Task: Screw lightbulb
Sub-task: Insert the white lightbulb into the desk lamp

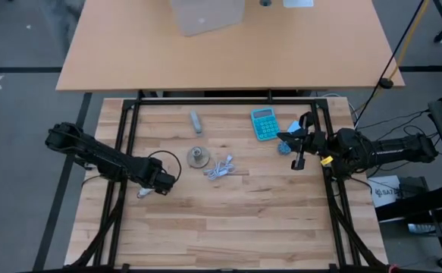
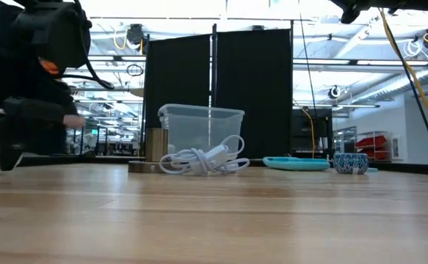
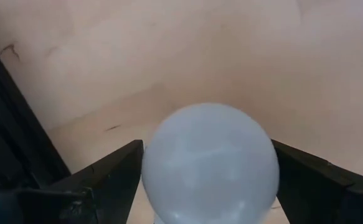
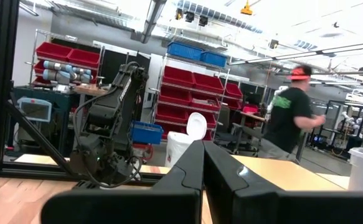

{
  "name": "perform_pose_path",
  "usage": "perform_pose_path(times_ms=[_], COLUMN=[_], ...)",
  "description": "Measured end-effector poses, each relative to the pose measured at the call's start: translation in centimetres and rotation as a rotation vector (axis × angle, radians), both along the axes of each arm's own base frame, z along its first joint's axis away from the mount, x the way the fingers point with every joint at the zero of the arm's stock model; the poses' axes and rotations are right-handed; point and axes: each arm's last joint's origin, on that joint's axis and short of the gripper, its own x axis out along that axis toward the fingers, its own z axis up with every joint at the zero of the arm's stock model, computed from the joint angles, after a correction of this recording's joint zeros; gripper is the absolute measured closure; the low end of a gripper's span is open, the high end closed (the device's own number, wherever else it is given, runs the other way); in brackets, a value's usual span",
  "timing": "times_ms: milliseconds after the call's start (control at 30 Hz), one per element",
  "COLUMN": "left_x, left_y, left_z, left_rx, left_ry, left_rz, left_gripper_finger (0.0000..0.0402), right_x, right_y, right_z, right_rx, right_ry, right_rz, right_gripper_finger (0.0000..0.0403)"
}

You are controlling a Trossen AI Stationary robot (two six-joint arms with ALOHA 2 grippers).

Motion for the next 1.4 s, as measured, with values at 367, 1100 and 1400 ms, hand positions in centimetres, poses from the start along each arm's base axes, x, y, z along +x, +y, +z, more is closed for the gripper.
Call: perform_pose_path(times_ms=[367,1100,1400], left_x=[-0.2,0.2,1.3], left_y=[-0.6,-0.8,-0.9], left_z=[0.0,0.1,1.2], left_rx=[-0.04,-0.031,0.042], left_ry=[0.013,-0.028,-0.101], left_rz=[-0.045,-0.062,-0.099], left_gripper_finger=[0.0074,0.0129,0.0129], right_x=[0.0,0.0,0.0], right_y=[0.0,0.0,0.0], right_z=[0.0,0.0,0.0], right_rx=[0.0,0.001,0.001], right_ry=[0.0,0.002,-0.001], right_rz=[0.0,0.001,0.001], right_gripper_finger=[0.0403,0.0403,0.0403])
